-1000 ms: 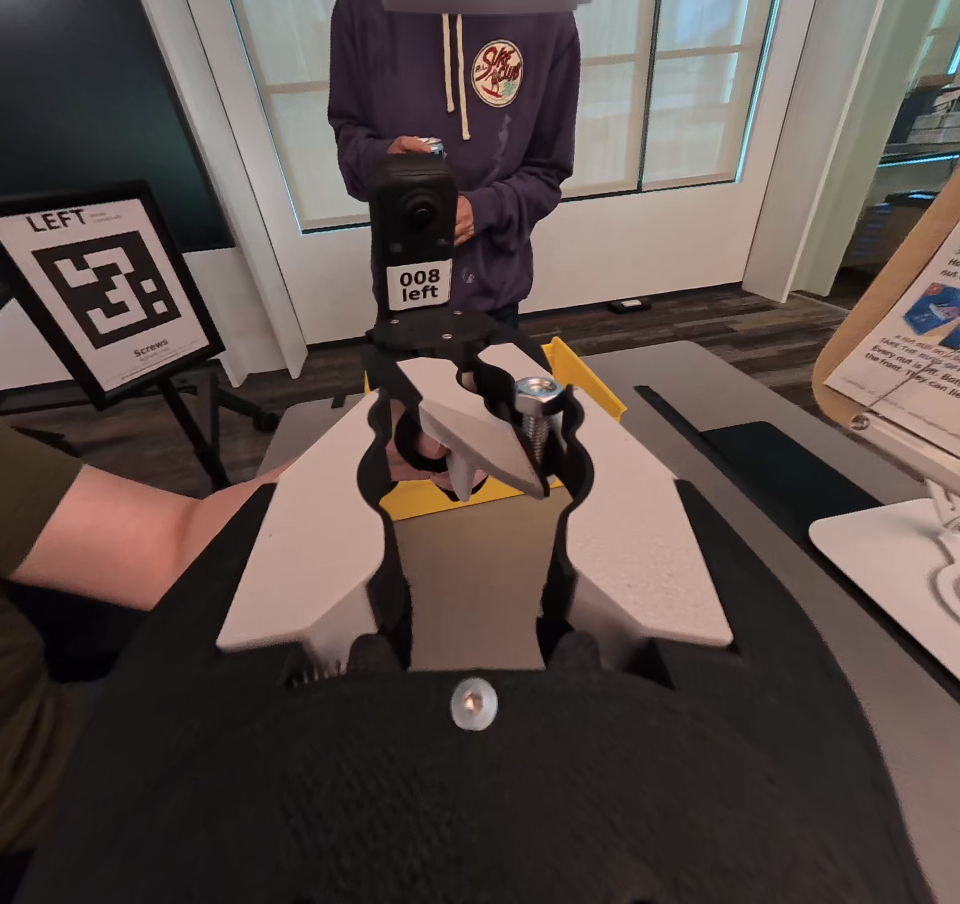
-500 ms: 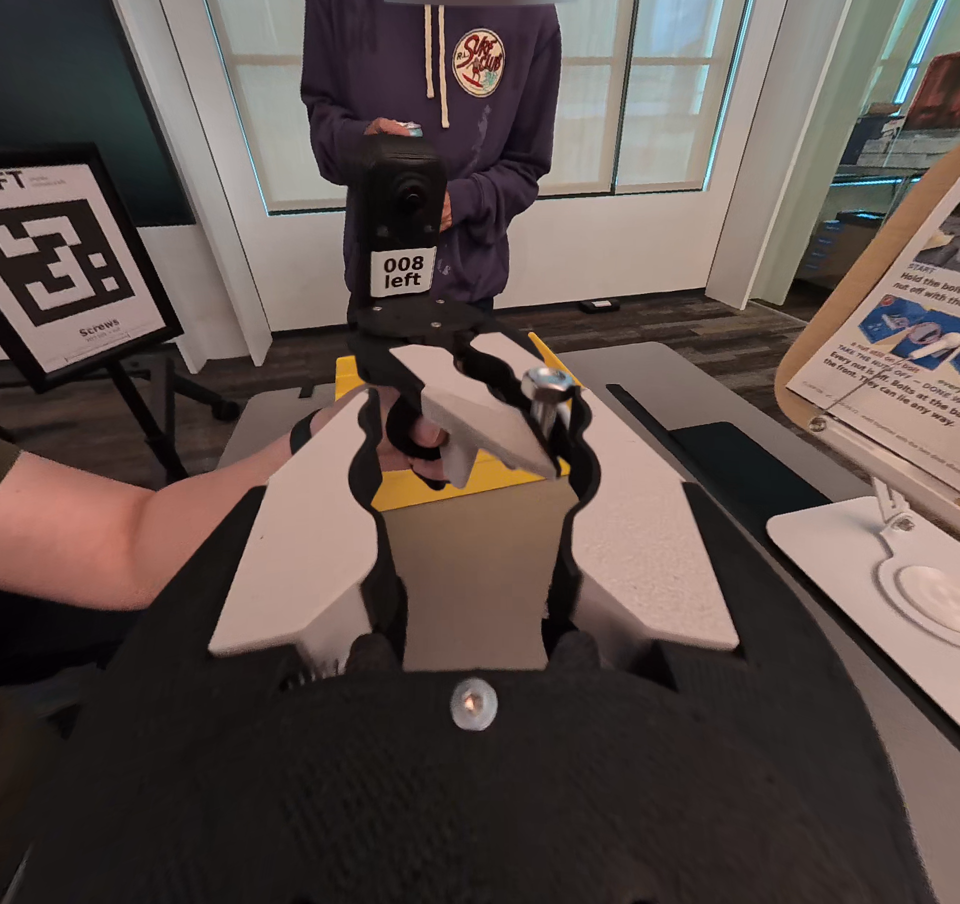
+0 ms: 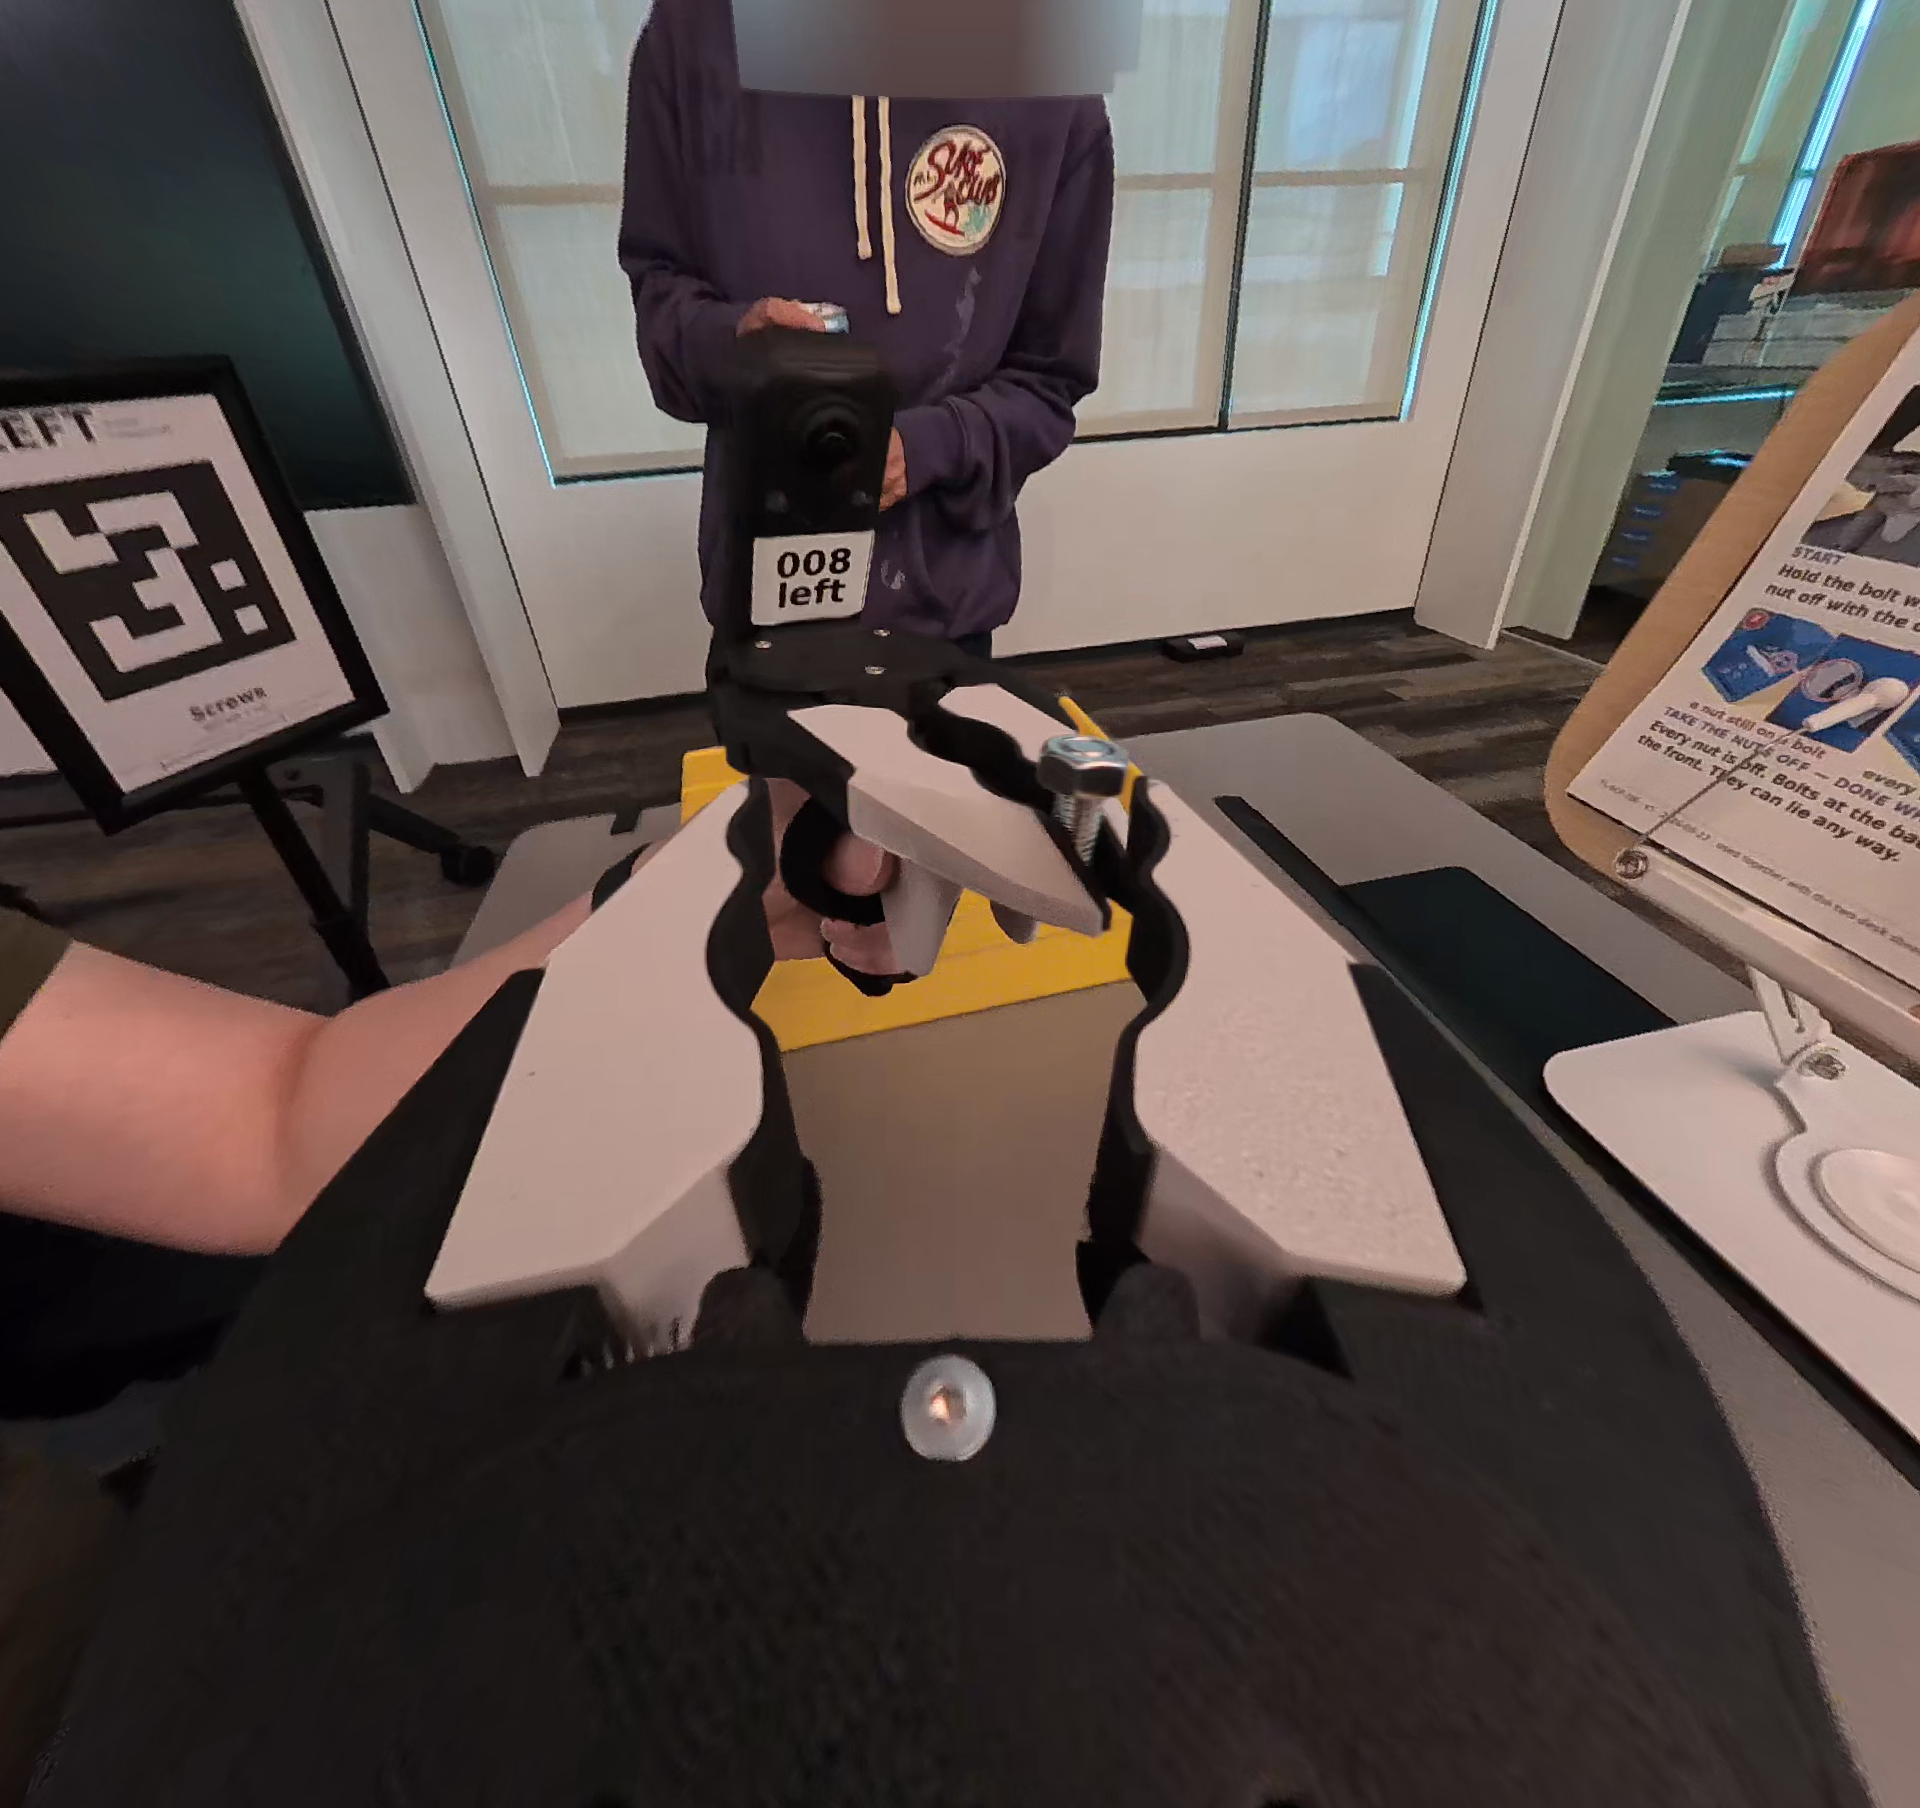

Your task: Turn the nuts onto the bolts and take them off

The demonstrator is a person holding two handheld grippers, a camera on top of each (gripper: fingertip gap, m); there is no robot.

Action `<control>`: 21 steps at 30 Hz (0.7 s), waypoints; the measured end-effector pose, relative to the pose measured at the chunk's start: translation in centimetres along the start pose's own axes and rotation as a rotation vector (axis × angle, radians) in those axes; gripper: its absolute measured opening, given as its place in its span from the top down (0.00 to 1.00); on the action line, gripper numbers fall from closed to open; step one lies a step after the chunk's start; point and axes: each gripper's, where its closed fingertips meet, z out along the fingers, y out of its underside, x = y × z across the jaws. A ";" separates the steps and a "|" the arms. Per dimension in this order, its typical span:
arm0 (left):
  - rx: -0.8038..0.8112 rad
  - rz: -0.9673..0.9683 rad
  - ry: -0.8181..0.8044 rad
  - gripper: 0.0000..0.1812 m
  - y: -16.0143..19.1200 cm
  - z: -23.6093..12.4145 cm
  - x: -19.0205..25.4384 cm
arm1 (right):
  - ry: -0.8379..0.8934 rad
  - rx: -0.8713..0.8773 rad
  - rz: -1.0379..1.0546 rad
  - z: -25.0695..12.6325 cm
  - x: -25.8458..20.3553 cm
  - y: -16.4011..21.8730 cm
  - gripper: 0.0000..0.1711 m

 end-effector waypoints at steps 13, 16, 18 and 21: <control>0.002 -0.025 0.007 0.96 0.3 0.4 0.1 | 0.025 0.015 -0.001 0.1 0.1 -0.1 0.58; -0.023 0.002 0.030 0.96 0.4 0.7 0.8 | 0.044 0.023 -0.002 0.6 0.6 -0.1 0.53; -0.028 0.006 0.034 0.96 0.5 1.0 1.1 | -0.001 0.004 0.010 1.3 -0.2 0.5 0.53; -0.023 0.009 -0.004 0.96 0.6 0.7 0.2 | 0.032 -0.019 -0.029 1.4 -0.1 0.8 0.51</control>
